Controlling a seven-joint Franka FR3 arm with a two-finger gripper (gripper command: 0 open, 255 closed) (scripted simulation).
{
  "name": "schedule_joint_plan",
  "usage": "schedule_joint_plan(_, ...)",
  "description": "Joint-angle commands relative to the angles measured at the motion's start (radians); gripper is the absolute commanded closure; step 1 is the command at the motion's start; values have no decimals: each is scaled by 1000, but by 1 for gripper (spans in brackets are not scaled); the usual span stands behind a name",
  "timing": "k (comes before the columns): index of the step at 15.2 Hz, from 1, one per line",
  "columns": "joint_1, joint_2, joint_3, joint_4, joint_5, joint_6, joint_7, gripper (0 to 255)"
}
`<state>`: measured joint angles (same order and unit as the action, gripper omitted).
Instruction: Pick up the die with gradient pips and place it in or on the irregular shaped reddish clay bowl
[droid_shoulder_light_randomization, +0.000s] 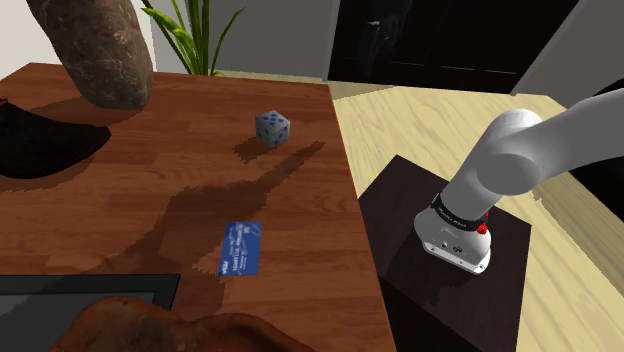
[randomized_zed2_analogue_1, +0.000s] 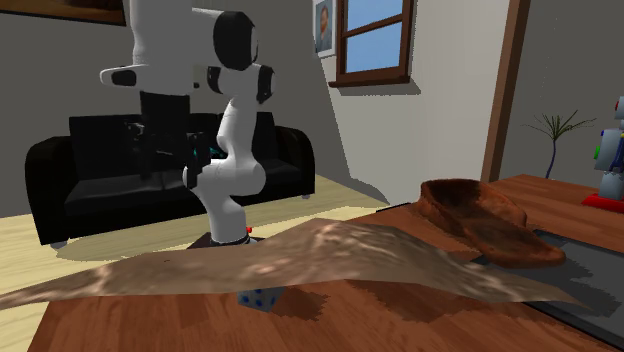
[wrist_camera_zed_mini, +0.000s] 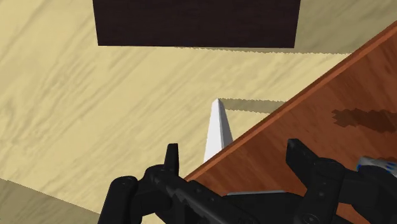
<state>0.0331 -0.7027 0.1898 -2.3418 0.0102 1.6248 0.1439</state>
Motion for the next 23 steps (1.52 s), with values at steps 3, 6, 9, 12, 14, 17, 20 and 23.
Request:
schedule_joint_plan(3, 16, 91, 68, 23, 51, 71, 88, 0)
schedule_joint_plan(6, 24, 169, 119, 56, 78, 119, 151, 0)
schedule_joint_plan(9, 29, 254, 168, 99, 94, 166, 216, 0)
schedule_joint_plan(12, 33, 345, 217, 153, 99, 209, 281, 0)
schedule_joint_plan(14, 35, 410, 248, 195, 94, 236, 327, 0)
schedule_joint_plan(17, 39, 514, 293, 266, 75, 270, 398, 0)
schedule_joint_plan(20, 43, 546, 304, 263, 66, 305, 418, 0)
schedule_joint_plan(23, 44, 555, 307, 231, 63, 345, 421, 0)
